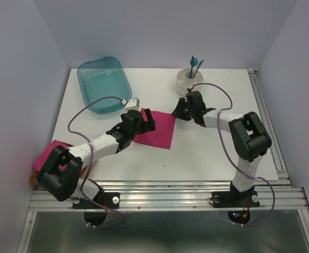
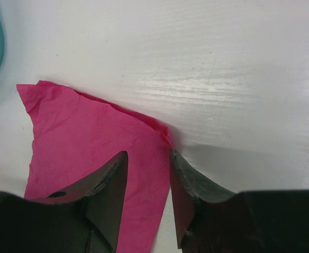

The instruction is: Place the utensils on the paper napkin and roll it up

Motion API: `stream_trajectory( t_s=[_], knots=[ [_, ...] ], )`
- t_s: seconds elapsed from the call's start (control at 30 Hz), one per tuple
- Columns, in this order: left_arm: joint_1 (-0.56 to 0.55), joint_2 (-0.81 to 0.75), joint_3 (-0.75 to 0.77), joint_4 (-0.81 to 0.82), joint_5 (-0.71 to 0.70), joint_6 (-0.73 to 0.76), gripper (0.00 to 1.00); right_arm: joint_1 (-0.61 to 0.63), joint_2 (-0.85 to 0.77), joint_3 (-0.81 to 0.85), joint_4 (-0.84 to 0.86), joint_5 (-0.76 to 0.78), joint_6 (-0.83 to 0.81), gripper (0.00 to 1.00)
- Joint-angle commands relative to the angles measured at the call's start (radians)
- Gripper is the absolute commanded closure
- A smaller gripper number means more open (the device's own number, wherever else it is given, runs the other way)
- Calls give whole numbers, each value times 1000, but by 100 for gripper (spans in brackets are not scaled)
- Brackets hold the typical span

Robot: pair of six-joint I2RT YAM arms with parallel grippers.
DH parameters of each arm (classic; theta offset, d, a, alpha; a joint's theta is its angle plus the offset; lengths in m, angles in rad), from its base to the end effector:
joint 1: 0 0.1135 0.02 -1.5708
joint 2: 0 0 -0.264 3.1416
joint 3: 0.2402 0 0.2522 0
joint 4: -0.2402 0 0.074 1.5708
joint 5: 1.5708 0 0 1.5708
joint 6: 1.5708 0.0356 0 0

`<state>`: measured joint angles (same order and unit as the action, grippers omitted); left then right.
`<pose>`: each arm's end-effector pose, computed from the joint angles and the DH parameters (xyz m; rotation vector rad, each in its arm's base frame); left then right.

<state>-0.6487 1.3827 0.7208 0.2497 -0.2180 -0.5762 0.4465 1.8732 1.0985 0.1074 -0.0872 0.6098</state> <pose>0.2440 -0.1753 0.2260 -0.0711 2.0178 -0.5770 0.3609 0.1762 0.1693 0.1403 2.3168 0.6548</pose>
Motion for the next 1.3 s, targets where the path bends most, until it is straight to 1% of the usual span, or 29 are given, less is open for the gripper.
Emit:
stream_trajectory(
  t_s=[0.0,0.2,0.37,0.47,0.7,0.77,0.8,0.83,0.87,0.9,1.0,1.07,1.2,1.27],
  knots=[
    [-6,-16,-30,46,-18,-8,2,3,36,77,37,21,-25,57],
    [-6,29,-32,54,-17,-30,2,3,81,103,34,17,-39,57],
    [-6,36,-31,51,-18,-30,2,3,101,119,15,35,-42,57],
    [-6,33,-31,48,-21,-27,2,3,110,121,11,40,-42,59],
    [-8,7,-34,37,-24,-14,2,3,115,116,11,49,-33,77],
    [-6,-10,-35,36,-24,-11,2,3,112,113,9,56,-27,85],
    [-6,-20,-37,36,-26,-10,2,3,109,112,8,69,-22,94],
    [-6,-25,-40,36,-30,-8,2,3,95,98,5,81,7,98],
    [-6,-31,-41,36,-34,-8,2,3,84,90,3,117,22,99],
    [-6,-40,-41,34,-37,-7,2,4,73,77,0,174,39,99],
    [-6,-50,-43,30,-49,1,2,1,17,15,2,274,93,99],
    [-6,-47,-43,33,-52,6,2,3,-18,-17,18,297,116,99],
    [-5,-43,-34,37,-54,10,2,3,-60,-66,-27,387,182,99],
    [-3,-47,-31,43,-52,10,1,3,-77,-109,-38,405,226,99]
  ],
)
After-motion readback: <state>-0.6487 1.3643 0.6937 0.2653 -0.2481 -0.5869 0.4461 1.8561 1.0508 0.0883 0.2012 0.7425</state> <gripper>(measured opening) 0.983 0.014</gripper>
